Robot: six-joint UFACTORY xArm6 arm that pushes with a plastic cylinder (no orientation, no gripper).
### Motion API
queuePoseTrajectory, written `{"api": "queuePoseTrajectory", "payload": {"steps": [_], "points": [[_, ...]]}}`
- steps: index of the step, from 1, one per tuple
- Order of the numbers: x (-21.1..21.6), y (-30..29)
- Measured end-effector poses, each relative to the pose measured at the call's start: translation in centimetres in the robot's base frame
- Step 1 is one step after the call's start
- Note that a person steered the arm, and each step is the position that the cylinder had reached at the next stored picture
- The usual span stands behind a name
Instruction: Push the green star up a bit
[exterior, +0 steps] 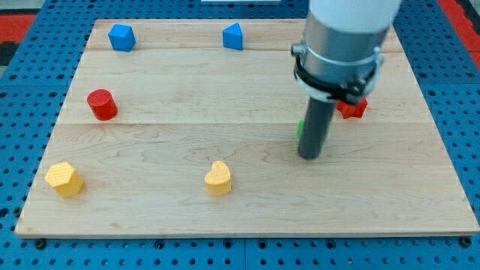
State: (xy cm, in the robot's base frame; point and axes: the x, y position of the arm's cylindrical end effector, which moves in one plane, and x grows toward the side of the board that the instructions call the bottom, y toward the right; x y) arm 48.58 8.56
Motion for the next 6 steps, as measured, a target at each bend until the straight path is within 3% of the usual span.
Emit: {"api": "queuePoseTrajectory", "payload": {"steps": [1, 3, 5, 6], "points": [[-2.8, 0.3], [1.8, 3.9], [-4.5, 1.2], [-3.4, 1.2]]}}
